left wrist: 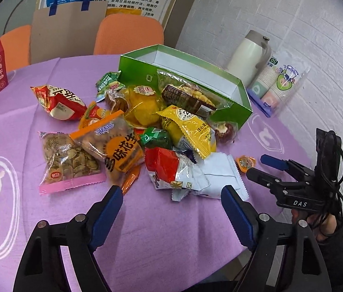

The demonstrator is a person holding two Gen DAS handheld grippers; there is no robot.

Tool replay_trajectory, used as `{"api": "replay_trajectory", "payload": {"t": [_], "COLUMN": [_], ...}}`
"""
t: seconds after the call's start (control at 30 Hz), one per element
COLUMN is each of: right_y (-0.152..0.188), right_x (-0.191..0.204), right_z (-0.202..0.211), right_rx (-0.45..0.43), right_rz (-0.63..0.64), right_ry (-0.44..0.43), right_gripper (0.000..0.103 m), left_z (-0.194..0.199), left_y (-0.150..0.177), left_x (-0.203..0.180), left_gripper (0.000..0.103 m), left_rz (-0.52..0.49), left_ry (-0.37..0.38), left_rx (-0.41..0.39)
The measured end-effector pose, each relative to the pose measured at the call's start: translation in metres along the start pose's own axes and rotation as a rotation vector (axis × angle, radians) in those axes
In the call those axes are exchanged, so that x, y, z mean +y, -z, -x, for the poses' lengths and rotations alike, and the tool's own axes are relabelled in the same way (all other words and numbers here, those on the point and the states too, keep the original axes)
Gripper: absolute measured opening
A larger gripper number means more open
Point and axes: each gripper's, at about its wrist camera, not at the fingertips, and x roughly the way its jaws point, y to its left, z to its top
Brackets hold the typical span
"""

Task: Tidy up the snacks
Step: 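Move both tools back to the pile toward the jelly cup and red packet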

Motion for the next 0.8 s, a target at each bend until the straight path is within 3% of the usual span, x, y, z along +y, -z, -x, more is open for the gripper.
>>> {"api": "replay_trajectory", "payload": {"t": [0.07, 0.13, 0.17, 0.2, 0.23, 0.37, 0.47, 0.63, 0.8], "right_y": [-0.004, -0.005, -0.004, -0.002, -0.001, 0.004, 0.006, 0.006, 0.004], "right_x": [0.001, -0.002, -0.003, -0.003, -0.003, -0.004, -0.002, 0.005, 0.006], "right_z": [-0.005, -0.011, -0.012, -0.011, -0.009, 0.000, 0.002, -0.002, -0.003], "right_rx": [-0.008, 0.008, 0.007, 0.010, 0.014, 0.021, 0.024, 0.030, 0.026], "right_rz": [0.005, -0.005, -0.009, -0.005, -0.004, 0.004, 0.018, 0.032, 0.027], "right_ry": [-0.001, -0.002, -0.002, -0.003, -0.009, -0.022, -0.031, -0.028, -0.029], "right_gripper": [0.078, 0.062, 0.059, 0.047, 0.041, 0.038, 0.038, 0.038, 0.038], "left_z": [-0.004, -0.010, -0.015, -0.020, -0.024, -0.036, -0.040, -0.043, -0.037], "left_y": [-0.005, -0.012, -0.015, -0.017, -0.019, -0.021, -0.022, -0.020, -0.015], "left_x": [-0.002, -0.004, -0.004, -0.004, -0.002, 0.002, 0.006, 0.017, 0.016], "left_gripper": [0.078, 0.071, 0.065, 0.061, 0.061, 0.061, 0.051, 0.051, 0.051], "left_rz": [-0.004, -0.018, -0.019, -0.014, -0.009, 0.000, 0.013, 0.056, 0.036], "left_ry": [0.005, -0.003, -0.008, -0.006, 0.003, 0.002, 0.011, 0.041, 0.041], "left_rx": [-0.001, -0.003, 0.007, 0.020, 0.030, 0.051, 0.067, 0.083, 0.084]}}
